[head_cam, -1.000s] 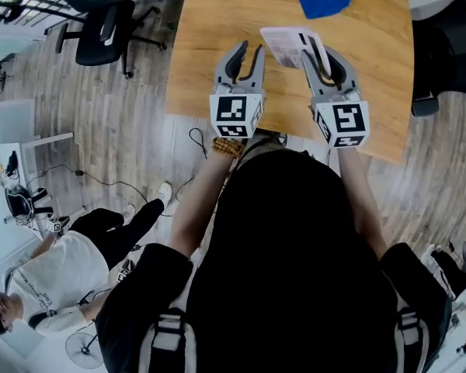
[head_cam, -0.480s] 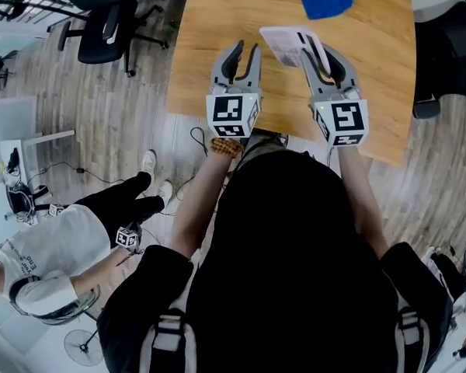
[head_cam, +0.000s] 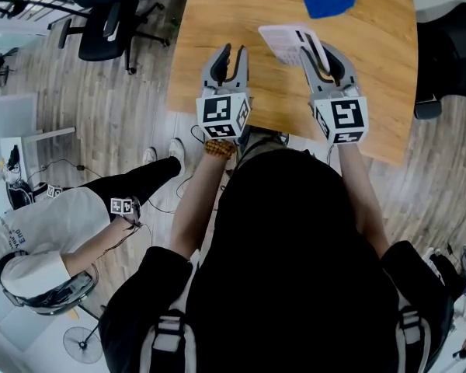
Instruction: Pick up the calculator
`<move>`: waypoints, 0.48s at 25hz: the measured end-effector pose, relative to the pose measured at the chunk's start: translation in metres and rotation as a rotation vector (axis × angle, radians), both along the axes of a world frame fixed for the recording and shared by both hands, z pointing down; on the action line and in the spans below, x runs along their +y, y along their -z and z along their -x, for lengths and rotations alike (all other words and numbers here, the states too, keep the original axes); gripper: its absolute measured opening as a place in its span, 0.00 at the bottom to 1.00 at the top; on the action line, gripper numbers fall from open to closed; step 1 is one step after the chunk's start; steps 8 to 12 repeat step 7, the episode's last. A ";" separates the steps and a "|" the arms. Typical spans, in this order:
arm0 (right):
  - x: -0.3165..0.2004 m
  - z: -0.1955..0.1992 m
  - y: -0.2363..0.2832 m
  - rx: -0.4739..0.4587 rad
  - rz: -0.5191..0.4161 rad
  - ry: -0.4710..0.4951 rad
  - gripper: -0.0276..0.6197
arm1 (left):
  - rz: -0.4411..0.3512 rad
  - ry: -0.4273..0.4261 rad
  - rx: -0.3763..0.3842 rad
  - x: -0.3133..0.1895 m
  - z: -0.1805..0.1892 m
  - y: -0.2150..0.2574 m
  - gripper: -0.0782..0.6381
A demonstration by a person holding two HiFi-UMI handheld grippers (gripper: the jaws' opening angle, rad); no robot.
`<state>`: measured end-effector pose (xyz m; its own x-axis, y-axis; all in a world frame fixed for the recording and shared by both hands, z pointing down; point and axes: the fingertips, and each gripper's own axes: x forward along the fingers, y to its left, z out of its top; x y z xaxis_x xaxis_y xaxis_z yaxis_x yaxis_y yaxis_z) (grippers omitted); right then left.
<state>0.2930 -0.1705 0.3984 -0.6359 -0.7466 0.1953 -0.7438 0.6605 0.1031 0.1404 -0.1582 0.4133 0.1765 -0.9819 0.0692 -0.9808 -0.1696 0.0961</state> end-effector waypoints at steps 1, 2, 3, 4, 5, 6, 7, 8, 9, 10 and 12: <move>-0.001 0.000 -0.001 0.000 0.002 0.002 0.23 | 0.004 0.007 0.000 0.000 0.002 -0.001 0.29; -0.002 0.000 -0.001 0.000 0.005 0.003 0.23 | 0.008 0.012 0.000 0.000 0.004 -0.002 0.29; -0.003 -0.001 -0.001 0.001 0.009 0.005 0.23 | 0.013 0.017 0.001 -0.001 0.006 -0.002 0.29; -0.004 -0.001 -0.001 0.002 0.013 0.006 0.23 | 0.016 0.021 0.001 -0.001 0.007 -0.003 0.29; -0.005 -0.002 -0.002 0.004 0.015 0.007 0.23 | 0.020 0.024 0.002 -0.002 0.008 -0.004 0.29; -0.006 -0.003 -0.002 0.006 0.016 0.007 0.23 | 0.024 0.027 0.003 -0.002 0.009 -0.005 0.29; -0.008 -0.004 -0.003 0.007 0.017 0.007 0.23 | 0.028 0.030 0.004 -0.003 0.010 -0.006 0.29; -0.008 -0.004 -0.003 0.007 0.017 0.007 0.23 | 0.028 0.030 0.004 -0.003 0.010 -0.006 0.29; -0.008 -0.004 -0.003 0.007 0.017 0.007 0.23 | 0.028 0.030 0.004 -0.003 0.010 -0.006 0.29; -0.008 -0.004 -0.003 0.007 0.017 0.007 0.23 | 0.028 0.030 0.004 -0.003 0.010 -0.006 0.29; -0.008 -0.004 -0.003 0.007 0.017 0.007 0.23 | 0.028 0.030 0.004 -0.003 0.010 -0.006 0.29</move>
